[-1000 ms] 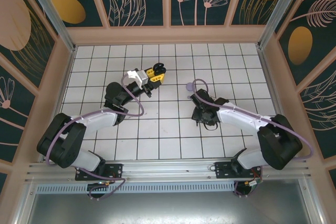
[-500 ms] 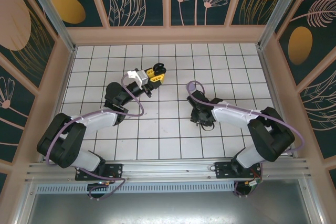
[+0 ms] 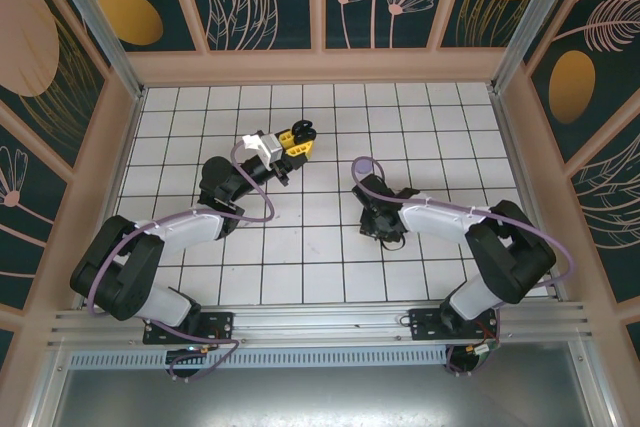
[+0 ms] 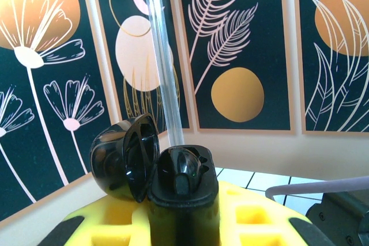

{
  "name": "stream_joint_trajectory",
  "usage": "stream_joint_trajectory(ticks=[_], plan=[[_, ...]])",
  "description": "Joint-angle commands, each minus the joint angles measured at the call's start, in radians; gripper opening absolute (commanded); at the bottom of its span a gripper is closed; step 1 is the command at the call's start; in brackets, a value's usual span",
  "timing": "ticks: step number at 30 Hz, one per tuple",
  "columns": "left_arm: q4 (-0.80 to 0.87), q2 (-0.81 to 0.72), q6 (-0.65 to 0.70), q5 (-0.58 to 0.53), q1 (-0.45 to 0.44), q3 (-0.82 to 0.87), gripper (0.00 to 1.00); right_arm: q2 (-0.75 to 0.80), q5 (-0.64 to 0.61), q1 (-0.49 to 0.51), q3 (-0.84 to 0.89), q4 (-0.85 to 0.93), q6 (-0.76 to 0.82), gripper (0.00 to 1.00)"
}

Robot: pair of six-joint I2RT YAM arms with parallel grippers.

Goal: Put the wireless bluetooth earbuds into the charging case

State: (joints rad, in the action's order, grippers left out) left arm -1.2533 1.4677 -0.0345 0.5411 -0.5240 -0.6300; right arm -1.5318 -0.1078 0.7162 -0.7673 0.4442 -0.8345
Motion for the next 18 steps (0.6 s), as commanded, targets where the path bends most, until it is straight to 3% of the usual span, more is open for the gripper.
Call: stream_joint_trajectory(ticks=[1, 18], plan=[[-0.039, -0.007, -0.019, 0.012, -0.003, -0.003, 0.00, -0.025, -0.012, 0.011, 0.000, 0.005, 0.019, 0.35], [-0.021, -0.014, -0.018, 0.016, -0.004, -0.007, 0.00, -0.087, -0.035, 0.012, -0.021, 0.014, 0.073, 0.25]])
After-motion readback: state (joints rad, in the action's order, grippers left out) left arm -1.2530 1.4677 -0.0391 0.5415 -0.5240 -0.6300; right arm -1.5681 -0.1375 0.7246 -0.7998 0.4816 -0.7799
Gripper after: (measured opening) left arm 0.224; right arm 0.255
